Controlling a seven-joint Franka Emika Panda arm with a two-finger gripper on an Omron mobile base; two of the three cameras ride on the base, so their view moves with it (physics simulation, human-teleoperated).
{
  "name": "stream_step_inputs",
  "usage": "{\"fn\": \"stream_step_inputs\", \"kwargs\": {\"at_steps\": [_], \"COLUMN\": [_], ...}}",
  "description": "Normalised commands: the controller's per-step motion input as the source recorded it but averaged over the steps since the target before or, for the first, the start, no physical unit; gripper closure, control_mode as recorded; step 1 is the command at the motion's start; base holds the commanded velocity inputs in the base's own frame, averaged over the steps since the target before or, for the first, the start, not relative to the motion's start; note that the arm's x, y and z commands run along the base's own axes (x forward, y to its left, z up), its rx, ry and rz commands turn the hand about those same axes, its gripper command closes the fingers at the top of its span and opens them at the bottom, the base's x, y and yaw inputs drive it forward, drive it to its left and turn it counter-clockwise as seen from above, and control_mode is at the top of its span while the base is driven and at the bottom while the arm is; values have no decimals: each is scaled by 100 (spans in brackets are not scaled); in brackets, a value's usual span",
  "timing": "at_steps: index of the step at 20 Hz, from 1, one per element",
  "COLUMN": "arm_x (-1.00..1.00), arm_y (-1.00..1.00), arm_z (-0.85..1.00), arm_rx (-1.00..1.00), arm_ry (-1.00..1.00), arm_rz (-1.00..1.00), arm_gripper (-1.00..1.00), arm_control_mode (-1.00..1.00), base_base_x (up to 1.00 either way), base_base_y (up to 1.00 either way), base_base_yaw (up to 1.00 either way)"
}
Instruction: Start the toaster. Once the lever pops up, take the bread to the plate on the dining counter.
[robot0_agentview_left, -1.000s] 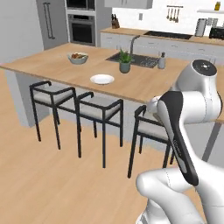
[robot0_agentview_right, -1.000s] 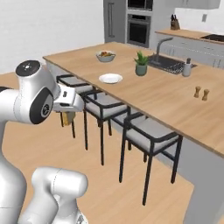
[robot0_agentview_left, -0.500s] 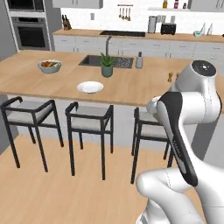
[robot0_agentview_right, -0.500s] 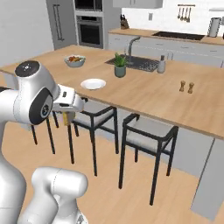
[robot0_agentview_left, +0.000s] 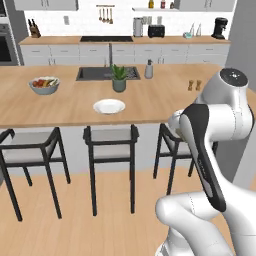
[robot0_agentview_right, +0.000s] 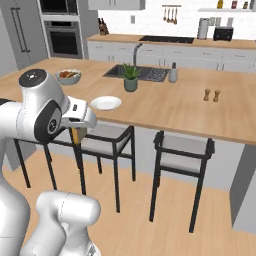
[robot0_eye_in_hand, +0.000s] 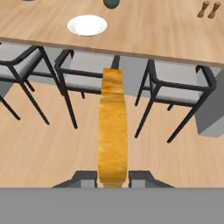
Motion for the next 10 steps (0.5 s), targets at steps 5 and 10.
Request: {"fn": "stream_step_inputs", "kwargs": {"at_steps": [5,10], "arm_x": [0,0], "arm_y": [0,0], "arm_z": [0,0], "arm_rx": [0,0], "arm_ry": [0,0], "arm_rz": [0,0], "arm_gripper": [100,100], "arm_control_mode": [100,100], "base_base_x": [36,33], "base_base_y": [100,93], "base_base_yaw": [-39,-12]}}
